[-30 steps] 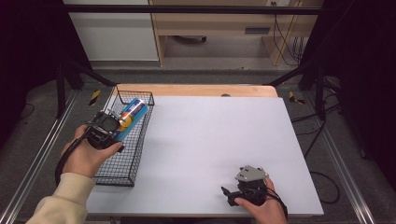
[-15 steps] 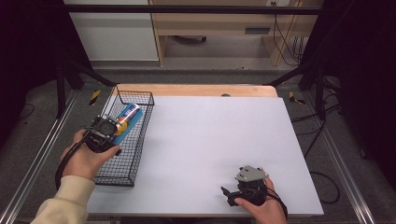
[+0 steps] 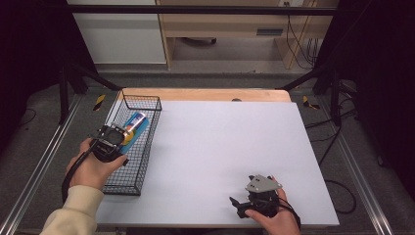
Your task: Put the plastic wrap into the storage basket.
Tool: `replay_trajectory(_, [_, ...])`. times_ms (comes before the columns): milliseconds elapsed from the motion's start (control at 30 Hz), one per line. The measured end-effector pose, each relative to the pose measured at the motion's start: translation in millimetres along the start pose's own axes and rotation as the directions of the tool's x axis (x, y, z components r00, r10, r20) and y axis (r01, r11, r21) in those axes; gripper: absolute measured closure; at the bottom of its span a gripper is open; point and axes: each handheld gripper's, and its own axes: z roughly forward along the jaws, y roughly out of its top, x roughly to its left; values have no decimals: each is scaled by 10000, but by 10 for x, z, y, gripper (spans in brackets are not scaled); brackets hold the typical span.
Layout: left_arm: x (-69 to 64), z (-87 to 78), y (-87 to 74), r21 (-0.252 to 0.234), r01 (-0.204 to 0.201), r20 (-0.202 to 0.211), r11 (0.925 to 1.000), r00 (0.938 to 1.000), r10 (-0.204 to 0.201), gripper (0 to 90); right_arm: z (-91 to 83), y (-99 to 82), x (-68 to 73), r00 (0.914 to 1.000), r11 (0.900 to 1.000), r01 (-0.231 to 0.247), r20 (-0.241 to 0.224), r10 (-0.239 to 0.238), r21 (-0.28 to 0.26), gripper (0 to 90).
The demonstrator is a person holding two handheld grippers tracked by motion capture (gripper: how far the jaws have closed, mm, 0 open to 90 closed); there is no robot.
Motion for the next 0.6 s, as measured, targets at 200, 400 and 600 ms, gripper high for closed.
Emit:
replay_trajectory(200, [1,4,1,104,30,-87,9999,10000,-29,321,-17,17,-20,9999,9999,-121,56,122,-119,74])
replay_trajectory(400, [-5,-42,17,8,46,-74,10000,10000,-46,321,-18,6,-22,9998,9999,-141,100,142,-94,74])
replay_trajectory(600, [-12,-25,23,131,16,-107,9999,9999,-15,321,-19,4,-35,9998,9997,-206,67,206,-99,74])
